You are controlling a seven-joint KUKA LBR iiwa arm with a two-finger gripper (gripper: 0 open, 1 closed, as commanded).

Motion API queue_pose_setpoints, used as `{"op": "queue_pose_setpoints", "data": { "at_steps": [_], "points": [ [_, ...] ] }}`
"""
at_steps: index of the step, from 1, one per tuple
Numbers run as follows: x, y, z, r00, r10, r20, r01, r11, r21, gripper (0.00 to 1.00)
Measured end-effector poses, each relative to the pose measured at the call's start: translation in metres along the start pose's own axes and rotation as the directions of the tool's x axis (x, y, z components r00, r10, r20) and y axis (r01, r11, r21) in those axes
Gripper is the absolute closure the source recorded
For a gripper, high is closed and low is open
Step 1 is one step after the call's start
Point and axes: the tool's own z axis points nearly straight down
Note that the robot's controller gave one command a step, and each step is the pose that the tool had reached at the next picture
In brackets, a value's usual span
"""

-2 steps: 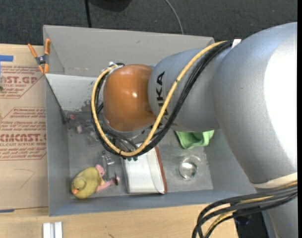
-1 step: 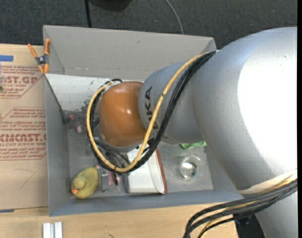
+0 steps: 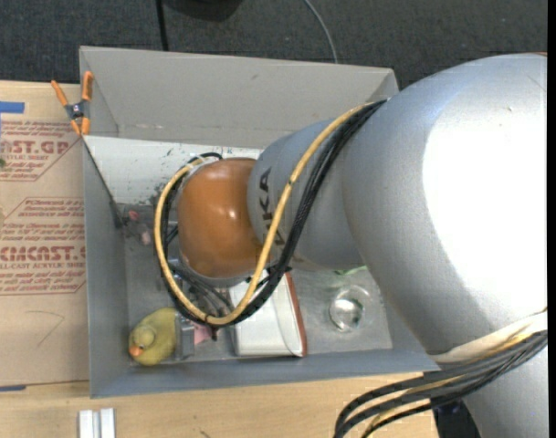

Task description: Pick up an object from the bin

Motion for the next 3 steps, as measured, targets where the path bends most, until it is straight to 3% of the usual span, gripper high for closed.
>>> {"op": "queue_pose_setpoints", "data": {
  "at_steps": [1,2,3],
  "points": [
    [-0.0181,0.0003,0.0130,0.910,-0.414,0.005,0.414,0.910,0.001,1.00],
    [-0.0175,0.0011,0.0133,0.910,-0.415,0.004,0.415,0.910,-0.001,0.00],
    [-0.0174,0.0009,0.0133,0.910,-0.414,0.003,0.414,0.910,-0.001,0.00]
  ]
}}
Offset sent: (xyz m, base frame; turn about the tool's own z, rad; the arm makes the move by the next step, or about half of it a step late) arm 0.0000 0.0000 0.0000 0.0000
